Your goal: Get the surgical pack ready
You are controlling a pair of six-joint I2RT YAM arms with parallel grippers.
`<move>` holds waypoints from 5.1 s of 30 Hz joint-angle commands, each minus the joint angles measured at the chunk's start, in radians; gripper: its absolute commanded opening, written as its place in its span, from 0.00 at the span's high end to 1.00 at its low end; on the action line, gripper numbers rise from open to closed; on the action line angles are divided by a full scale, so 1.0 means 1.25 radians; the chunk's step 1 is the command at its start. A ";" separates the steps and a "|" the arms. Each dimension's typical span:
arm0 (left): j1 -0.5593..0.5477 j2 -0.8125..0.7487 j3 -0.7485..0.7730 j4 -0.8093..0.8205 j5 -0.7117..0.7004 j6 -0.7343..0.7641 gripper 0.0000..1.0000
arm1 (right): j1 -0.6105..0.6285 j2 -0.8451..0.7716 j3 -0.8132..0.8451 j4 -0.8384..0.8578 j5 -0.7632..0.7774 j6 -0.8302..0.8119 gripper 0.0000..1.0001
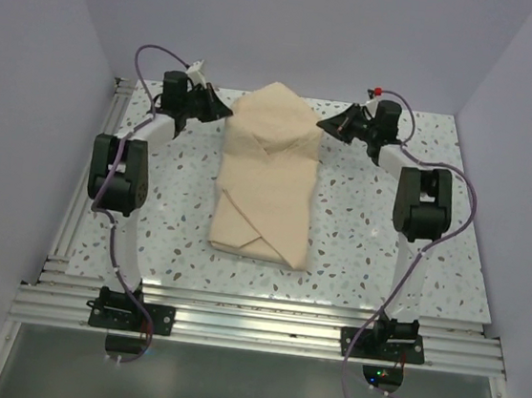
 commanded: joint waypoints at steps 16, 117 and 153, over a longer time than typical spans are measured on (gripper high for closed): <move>0.014 -0.392 -0.353 0.154 0.021 -0.028 1.00 | -0.017 -0.340 -0.354 0.138 -0.052 -0.006 1.00; -0.272 -0.531 -0.860 0.206 -0.245 -0.208 1.00 | 0.193 -0.543 -0.489 -0.360 0.414 -0.312 0.45; -0.189 -0.256 -0.598 0.030 0.166 -0.060 0.89 | 0.495 -0.229 0.074 -0.936 0.880 -0.481 0.40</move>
